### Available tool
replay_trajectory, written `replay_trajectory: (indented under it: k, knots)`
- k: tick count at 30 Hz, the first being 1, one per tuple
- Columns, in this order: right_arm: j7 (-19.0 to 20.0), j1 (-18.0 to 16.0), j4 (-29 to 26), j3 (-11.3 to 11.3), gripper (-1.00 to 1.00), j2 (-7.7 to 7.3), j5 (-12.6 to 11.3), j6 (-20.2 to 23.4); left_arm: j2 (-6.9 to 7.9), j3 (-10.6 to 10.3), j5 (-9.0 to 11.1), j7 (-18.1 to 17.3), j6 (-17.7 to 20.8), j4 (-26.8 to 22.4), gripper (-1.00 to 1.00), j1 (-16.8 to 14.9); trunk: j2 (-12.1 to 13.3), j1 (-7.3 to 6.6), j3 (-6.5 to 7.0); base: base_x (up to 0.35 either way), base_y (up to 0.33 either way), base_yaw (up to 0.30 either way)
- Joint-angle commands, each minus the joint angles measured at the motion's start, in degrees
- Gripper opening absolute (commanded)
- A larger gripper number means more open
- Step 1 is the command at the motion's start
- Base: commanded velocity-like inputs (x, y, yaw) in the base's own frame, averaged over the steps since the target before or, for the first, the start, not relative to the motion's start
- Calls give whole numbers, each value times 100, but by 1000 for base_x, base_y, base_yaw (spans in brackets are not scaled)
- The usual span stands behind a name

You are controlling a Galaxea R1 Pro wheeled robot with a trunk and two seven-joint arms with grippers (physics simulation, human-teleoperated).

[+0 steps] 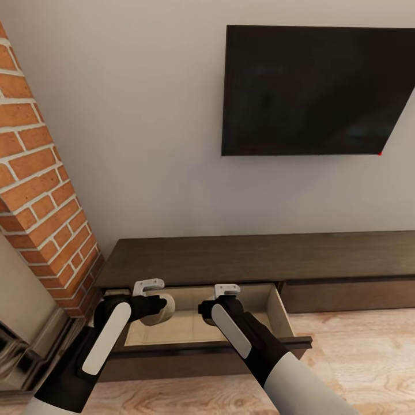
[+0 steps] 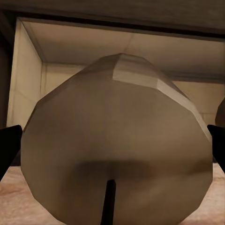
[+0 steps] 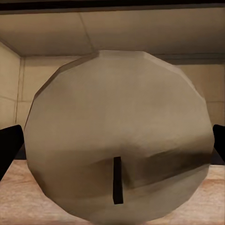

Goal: Place each of the two pumpkins and all three candles from the living room inside a cabinet in the living room (use any cabinet), then make sure every cabinet is closed, and position the cauldron so it is next to a table in the living room.

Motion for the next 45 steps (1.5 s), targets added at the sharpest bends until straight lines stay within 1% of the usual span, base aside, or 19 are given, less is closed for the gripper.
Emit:
replay_trajectory:
  k: [1, 9, 12, 13, 15, 18, 21, 26, 45]
  knots:
    - [-57, -6, -5, 13, -100, 0, -48, -5, 5, -17, 56, 59, -5, -6, -100, -5, -45, 22, -24, 0, 0, 0]
    - [62, -8, 3, 21, -100, 0, -1, -147, 5, -199, 34, 73, -120, 32, -100, -5, -365, 198, -167, 0, 0, 0]
    - [67, -7, 3, 141, -100, 0, 5, -162, 5, -216, 25, 87, -158, 37, -100, -5, -486, 264, -221, 0, 0, 0]
    - [68, -9, 3, 208, -100, 0, 7, -175, 5, -219, 25, 146, -163, 38, -100, -5, -526, 286, -239, 0, 0, 0]
    - [67, -9, 3, 260, -100, 0, 4, -235, 0, -220, 25, 304, -170, 38, -100, -5, -606, 330, -275, 0, 0, 0]
    - [71, -8, 3, 287, -100, 0, 1, -299, -8, -221, 27, 498, -215, 38, -100, -5, -726, 395, -329, 0, 0, 0]
    - [69, -7, 3, 299, -100, 0, 0, -322, -68, -221, 24, 564, -268, 38, -100, -5, -847, 461, -383, 0, 0, 0]
    - [69, -8, 3, 299, -100, 0, 7, -329, -98, -221, 17, 577, -281, 38, -100, -5, -1047, 571, -472, 0, 0, 0]
    - [71, -10, 3, 302, -100, 0, 9, -340, -99, -238, 33, 578, -282, 30, -100, -5, -1809, 988, -814, 0, 0, 0]
